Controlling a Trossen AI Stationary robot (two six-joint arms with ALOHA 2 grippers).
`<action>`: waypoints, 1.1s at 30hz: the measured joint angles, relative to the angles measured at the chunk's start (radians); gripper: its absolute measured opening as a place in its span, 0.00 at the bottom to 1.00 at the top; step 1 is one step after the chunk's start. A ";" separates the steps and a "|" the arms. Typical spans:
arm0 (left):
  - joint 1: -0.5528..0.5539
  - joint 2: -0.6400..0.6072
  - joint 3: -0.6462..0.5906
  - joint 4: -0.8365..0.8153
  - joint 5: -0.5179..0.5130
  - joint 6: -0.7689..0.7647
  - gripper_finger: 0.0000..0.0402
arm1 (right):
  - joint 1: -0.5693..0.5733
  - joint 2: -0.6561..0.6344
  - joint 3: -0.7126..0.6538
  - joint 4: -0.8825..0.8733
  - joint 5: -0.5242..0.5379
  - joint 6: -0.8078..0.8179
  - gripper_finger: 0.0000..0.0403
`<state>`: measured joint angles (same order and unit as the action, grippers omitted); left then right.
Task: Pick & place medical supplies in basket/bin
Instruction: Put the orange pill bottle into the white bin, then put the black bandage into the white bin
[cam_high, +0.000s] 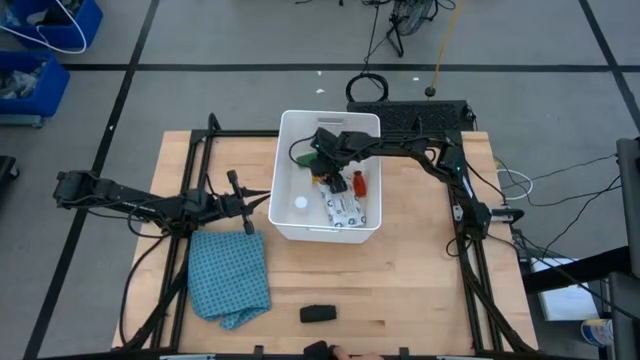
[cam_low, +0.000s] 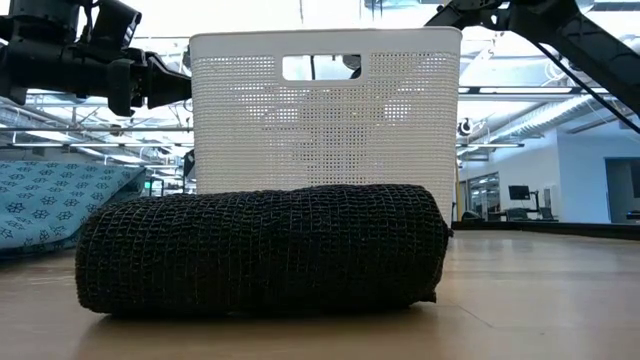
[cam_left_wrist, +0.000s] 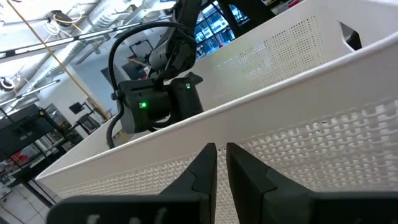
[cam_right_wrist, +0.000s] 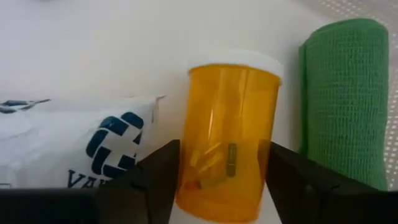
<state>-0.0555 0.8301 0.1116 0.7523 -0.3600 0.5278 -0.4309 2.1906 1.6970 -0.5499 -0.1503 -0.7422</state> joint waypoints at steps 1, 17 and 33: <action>0.000 0.000 0.000 0.000 0.000 0.000 0.10 | 0.000 0.000 0.000 0.000 0.007 0.000 0.54; 0.000 0.000 0.000 0.000 0.000 -0.005 0.10 | 0.002 -0.124 -0.001 -0.058 0.118 0.022 0.71; 0.000 0.000 0.000 -0.002 -0.008 -0.009 0.10 | 0.030 -0.608 -0.001 -0.217 0.126 0.138 0.44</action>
<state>-0.0552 0.8300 0.1116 0.7508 -0.3679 0.5186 -0.4012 1.5825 1.6958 -0.7670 -0.0242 -0.6045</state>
